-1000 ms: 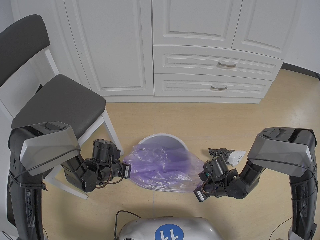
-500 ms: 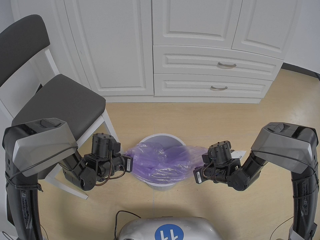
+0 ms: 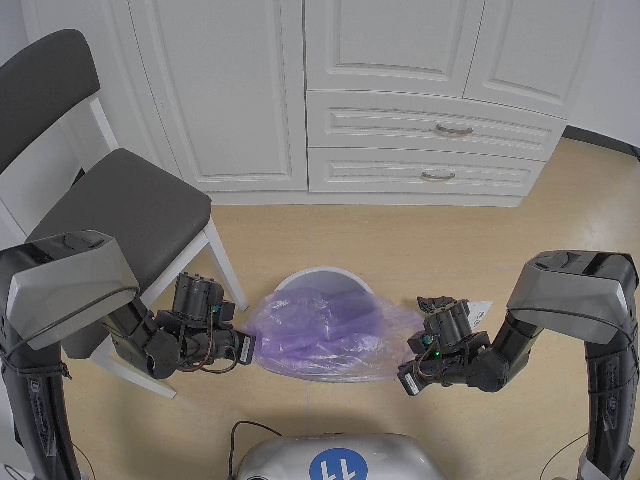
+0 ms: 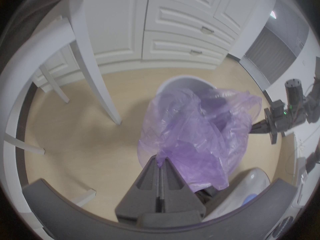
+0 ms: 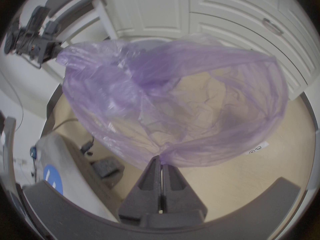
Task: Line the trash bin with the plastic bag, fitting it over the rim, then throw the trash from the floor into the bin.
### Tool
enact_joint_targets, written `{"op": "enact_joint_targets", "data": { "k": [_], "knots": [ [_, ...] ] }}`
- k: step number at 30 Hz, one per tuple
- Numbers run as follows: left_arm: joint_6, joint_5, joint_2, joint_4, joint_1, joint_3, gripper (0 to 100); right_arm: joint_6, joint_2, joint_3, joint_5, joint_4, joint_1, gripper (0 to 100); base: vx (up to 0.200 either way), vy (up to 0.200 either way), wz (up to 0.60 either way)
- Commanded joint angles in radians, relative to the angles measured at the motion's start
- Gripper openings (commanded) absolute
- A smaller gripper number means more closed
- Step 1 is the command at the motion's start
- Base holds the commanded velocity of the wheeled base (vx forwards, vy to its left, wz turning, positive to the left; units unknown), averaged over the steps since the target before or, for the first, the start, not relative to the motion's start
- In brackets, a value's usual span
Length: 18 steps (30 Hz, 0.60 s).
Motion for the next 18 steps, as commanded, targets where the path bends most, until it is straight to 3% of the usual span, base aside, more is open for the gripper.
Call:
{"op": "enact_joint_targets", "data": {
  "k": [1,7,15,18],
  "knots": [
    [0.048,-0.053,-0.008,0.043,0.022,0.016,0,-0.037,-0.029,0.04,0.022,0.041,0.003,0,0.0,0.0,0.0],
    [0.05,-0.053,0.154,-0.023,0.025,-0.039,0,0.01,0.083,-0.011,0.006,0.022,0.05,0,0.0,0.0,0.0],
    [0.026,-0.044,0.173,-0.071,0.025,-0.05,0,0.07,0.094,-0.048,0.003,0.016,0.061,0,0.0,0.0,0.0],
    [0.019,0.031,0.2,-0.071,0.024,-0.091,0,0.075,0.097,-0.066,-0.041,0.016,0.058,0,0.0,0.0,0.0]
  ]
}}
